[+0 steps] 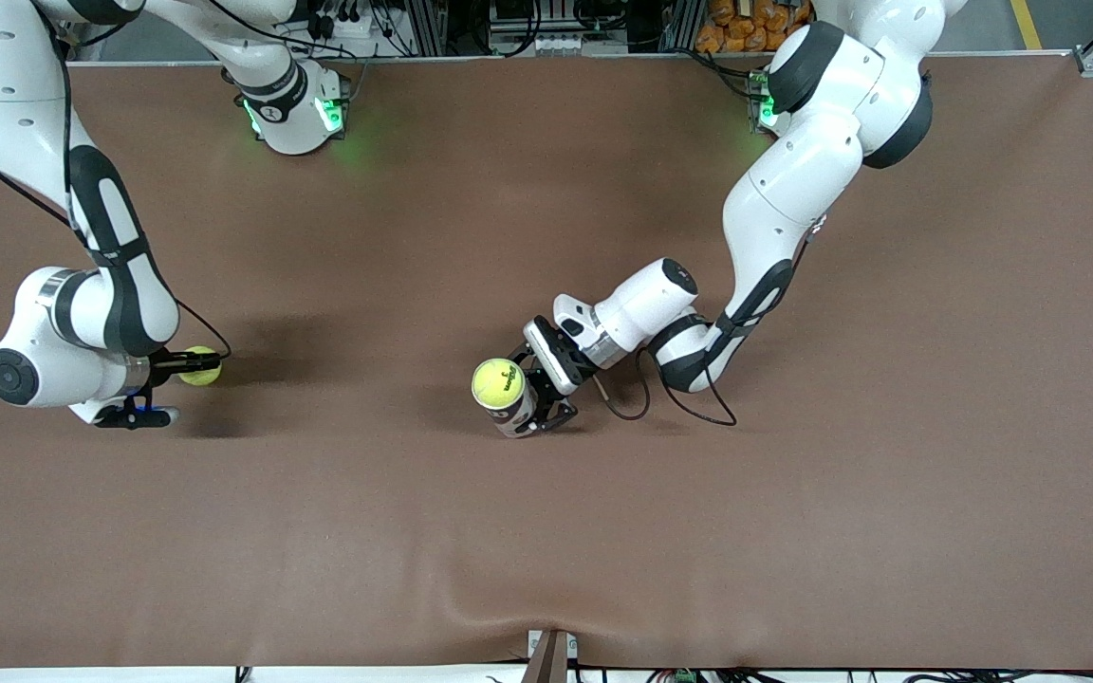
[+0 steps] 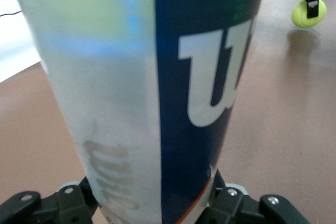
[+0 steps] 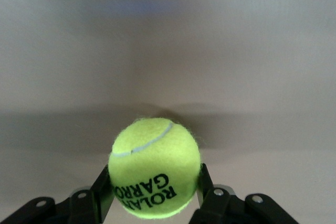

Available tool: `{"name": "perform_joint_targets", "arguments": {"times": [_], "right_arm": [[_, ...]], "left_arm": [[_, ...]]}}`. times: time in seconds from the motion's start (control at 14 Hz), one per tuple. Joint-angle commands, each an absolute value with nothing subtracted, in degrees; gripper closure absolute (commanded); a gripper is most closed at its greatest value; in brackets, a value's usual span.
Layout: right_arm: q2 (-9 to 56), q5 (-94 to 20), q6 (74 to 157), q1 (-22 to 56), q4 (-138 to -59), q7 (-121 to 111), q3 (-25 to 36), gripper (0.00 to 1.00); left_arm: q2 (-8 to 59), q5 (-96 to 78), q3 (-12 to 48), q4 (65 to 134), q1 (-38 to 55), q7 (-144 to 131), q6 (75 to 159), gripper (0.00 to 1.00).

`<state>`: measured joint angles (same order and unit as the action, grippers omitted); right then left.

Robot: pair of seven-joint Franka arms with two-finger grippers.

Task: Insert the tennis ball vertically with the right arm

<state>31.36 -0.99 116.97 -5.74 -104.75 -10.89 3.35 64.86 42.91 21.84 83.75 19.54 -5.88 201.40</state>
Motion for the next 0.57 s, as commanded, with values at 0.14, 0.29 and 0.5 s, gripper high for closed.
{"name": "perform_joint_targets", "arguments": {"times": [0.14, 0.29, 0.5], "right_arm": [[29.0, -7.0, 103.92, -5.28, -90.91, -10.55, -3.6, 0.65], [29.27, -14.64, 101.95, -2.3, -87.46, -9.67, -3.78, 0.65], [29.7, -25.36, 102.91, 3.67, -84.39, -0.39, -3.69, 0.65]], "left_arm": [[65.13, 43.33, 21.8, 83.41, 19.51, -5.98, 202.76, 0.21], [65.13, 43.33, 21.8, 83.32, 19.51, -5.89, 202.76, 0.21], [65.13, 43.33, 21.8, 83.41, 19.51, -5.98, 202.76, 0.21]]}}
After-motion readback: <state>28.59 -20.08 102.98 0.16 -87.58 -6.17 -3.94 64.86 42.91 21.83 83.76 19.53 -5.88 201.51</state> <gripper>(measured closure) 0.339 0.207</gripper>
